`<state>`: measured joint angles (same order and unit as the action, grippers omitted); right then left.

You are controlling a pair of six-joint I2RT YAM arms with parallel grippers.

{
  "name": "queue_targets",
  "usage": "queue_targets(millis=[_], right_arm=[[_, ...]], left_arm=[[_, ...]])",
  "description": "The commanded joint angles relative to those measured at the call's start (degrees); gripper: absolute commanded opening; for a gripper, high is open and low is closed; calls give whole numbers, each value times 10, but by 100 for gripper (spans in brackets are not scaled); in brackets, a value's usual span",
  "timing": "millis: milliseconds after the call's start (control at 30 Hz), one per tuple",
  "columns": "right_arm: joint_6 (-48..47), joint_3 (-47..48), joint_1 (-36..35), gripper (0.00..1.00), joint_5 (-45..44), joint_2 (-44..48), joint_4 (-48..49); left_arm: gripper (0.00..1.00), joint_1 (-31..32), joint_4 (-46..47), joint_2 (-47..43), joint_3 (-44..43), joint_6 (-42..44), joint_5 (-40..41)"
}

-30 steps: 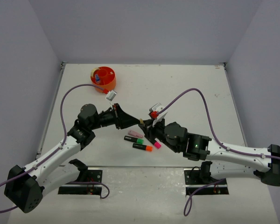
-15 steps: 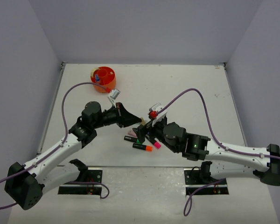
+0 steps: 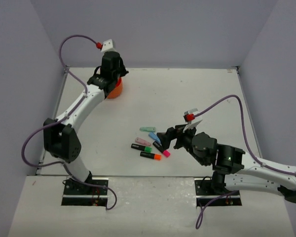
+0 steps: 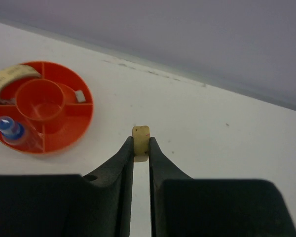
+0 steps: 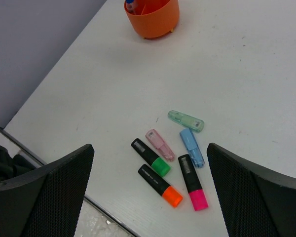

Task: Sort the stationery into containers
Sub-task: Place the stationery in the storage box.

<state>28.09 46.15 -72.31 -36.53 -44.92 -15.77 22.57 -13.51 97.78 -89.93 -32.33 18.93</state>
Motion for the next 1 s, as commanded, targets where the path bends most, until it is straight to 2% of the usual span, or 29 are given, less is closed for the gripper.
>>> queue_targets(millis=[0,33,100,233,967], right_arm=[[48,-26,-1,99,-6,32,-22],[59,-30,-1,99,-5,38,-27],[74,-37,-1,99,-2,52,-31],[89,-53,-1,99,13,63,-28],[81,-29,-1,99,19,5,-37]], left_arm=[[0,-16,-43,107,-122,64,131],[0,-16,-49,132,-181,74,153],[0,-21,-57,209,-241,103,175],[0,-35,-43,262,-285,117,177],[0,-50,18,297,-209,113,181]])
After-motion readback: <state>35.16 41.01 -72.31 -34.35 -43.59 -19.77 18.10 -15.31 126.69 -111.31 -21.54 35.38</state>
